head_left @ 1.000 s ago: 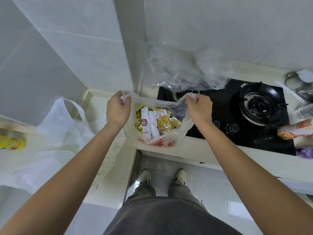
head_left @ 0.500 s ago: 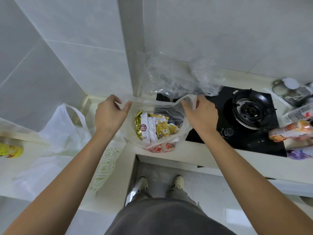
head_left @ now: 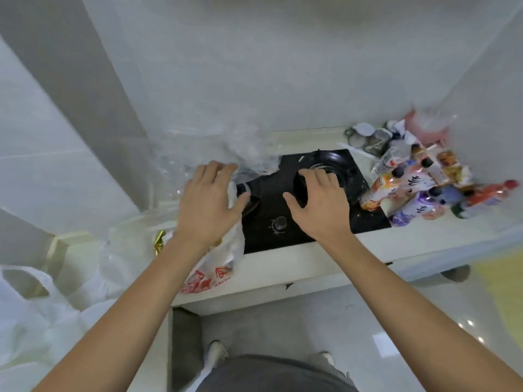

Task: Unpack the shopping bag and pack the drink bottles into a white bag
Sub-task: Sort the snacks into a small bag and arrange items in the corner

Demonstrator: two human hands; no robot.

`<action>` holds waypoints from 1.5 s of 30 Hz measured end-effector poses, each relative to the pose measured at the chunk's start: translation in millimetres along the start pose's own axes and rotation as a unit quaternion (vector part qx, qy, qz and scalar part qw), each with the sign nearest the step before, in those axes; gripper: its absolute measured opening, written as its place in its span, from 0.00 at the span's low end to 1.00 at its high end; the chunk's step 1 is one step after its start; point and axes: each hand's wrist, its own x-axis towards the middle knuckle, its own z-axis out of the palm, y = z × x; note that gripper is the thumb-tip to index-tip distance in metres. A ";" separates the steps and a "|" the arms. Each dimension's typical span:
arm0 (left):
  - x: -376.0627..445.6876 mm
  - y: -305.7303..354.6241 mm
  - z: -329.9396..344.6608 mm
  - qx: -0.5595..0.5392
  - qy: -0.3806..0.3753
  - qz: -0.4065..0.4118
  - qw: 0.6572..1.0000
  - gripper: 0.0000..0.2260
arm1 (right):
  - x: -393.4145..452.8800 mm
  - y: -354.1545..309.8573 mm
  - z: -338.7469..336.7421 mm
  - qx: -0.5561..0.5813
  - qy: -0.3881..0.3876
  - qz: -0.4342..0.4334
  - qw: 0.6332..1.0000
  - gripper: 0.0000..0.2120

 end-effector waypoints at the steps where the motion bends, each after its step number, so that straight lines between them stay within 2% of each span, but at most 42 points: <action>1: 7.9 19.1 9.1 -0.002 -0.008 0.014 1.000 0.25 | -3.8 20.2 -6.4 -0.003 0.007 0.007 1.000 0.27; 7: 49.6 151.9 71.0 -0.006 -0.036 0.078 0.996 0.25 | -29.9 155.1 -47.3 0.003 0.019 0.065 0.998 0.27; 12: 75.6 270.5 126.5 -0.027 -0.063 0.100 0.993 0.24 | -44.3 262.8 -89.1 -0.009 0.023 0.073 0.997 0.25; 14: 85.0 309.4 145.7 -0.028 -0.074 0.107 0.991 0.25 | -44.2 302.2 -101.8 -0.029 0.024 0.082 0.996 0.24; 18: 102.9 365.1 175.7 -0.041 -0.086 0.115 0.989 0.24 | -36.9 369.5 -115.3 -0.036 0.016 0.102 0.994 0.27; 25: 164.8 414.5 243.3 -0.052 -0.100 0.119 0.986 0.25 | 0.5 471.4 -99.6 -0.027 -0.006 0.138 0.990 0.28; 34: 270.1 465.3 332.9 -0.084 -0.119 0.122 0.982 0.21 | 77.0 593.3 -81.7 -0.054 -0.102 0.205 0.972 0.26; 37: 293.0 476.9 353.6 -0.092 -0.138 0.126 0.978 0.20 | 105.6 621.6 -76.4 -0.062 -0.129 0.205 0.968 0.29; 41: 315.0 495.2 385.1 -0.108 -0.160 0.151 0.969 0.18 | 142.1 654.2 -58.2 -0.061 -0.159 0.182 0.968 0.27; 45: 336.4 509.0 424.0 -0.084 -0.214 0.111 0.967 0.20 | 170.8 687.1 -32.2 -0.026 -0.210 0.166 0.963 0.26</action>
